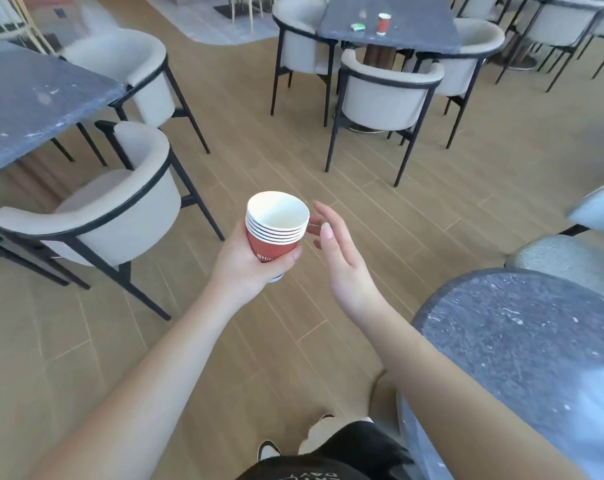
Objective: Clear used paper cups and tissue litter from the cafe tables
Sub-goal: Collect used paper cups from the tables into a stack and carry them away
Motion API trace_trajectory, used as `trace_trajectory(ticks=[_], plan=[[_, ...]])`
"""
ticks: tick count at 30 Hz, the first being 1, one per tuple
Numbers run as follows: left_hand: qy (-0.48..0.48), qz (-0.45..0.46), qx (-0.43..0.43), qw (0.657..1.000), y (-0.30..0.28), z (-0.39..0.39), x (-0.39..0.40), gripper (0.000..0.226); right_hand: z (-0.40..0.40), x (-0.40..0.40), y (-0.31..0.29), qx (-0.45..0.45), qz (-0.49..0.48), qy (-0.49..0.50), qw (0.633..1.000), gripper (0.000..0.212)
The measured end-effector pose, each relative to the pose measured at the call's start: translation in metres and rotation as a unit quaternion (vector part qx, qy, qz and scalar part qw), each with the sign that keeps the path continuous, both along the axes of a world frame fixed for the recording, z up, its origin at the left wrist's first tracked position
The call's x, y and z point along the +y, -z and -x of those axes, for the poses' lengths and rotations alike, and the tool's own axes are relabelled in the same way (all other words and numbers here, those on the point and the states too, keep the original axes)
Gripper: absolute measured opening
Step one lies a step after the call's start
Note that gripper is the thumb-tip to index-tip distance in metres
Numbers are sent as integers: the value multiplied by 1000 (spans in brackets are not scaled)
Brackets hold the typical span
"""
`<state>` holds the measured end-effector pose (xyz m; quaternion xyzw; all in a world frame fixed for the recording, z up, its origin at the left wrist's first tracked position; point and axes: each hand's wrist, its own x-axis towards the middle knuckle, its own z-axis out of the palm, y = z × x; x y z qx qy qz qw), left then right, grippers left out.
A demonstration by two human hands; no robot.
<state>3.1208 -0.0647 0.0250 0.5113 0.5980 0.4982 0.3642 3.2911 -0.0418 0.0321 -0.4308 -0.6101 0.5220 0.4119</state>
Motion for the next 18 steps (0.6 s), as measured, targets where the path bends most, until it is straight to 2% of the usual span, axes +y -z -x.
trace_trajectory(ticks=[5,13,18], plan=[[52,-5,-6,999,-6,-11,76,47,-3,72,1,6,-6,24,1000,50],[87,-5,18,996,-22,-26,220,47,-22,208,1,40,-7,72,997,51],[92,-3,-4,996,-28,-25,289,51,-31,278,-8,28,-19,78,996,53]])
